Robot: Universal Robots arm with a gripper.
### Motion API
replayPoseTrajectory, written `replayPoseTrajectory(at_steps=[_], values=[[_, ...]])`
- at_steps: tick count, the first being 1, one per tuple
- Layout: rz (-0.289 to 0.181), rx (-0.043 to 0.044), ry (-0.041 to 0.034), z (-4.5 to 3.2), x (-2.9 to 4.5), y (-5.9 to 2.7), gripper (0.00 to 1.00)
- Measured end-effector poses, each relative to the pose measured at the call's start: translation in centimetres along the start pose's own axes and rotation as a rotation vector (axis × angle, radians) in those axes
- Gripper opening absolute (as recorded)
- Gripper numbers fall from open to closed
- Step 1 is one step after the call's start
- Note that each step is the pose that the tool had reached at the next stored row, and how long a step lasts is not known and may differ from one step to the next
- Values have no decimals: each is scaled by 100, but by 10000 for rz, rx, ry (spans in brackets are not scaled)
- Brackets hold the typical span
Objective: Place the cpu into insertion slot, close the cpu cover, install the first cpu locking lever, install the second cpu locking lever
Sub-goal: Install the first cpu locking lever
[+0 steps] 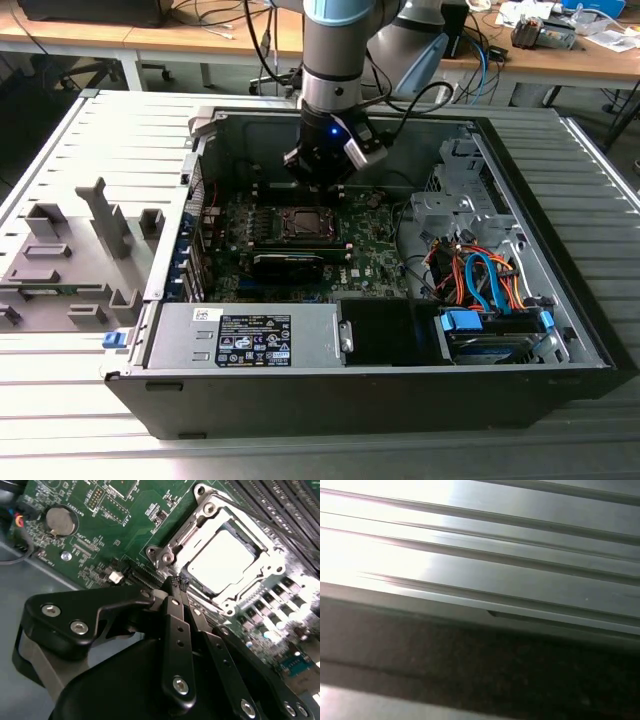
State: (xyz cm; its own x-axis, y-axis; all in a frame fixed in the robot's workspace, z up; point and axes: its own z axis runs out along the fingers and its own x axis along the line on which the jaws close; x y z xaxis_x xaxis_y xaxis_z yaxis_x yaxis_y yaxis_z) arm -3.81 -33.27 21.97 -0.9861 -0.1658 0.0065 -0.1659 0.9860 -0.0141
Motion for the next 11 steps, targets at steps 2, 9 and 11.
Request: replayPoseTrajectory(at_steps=[2,9,11], values=[[-2,-7,-3,-47,4,-24,11],[0,-24,-4,-45,63,-369,11],[-2,-26,-5,-43,74,-441,11]])
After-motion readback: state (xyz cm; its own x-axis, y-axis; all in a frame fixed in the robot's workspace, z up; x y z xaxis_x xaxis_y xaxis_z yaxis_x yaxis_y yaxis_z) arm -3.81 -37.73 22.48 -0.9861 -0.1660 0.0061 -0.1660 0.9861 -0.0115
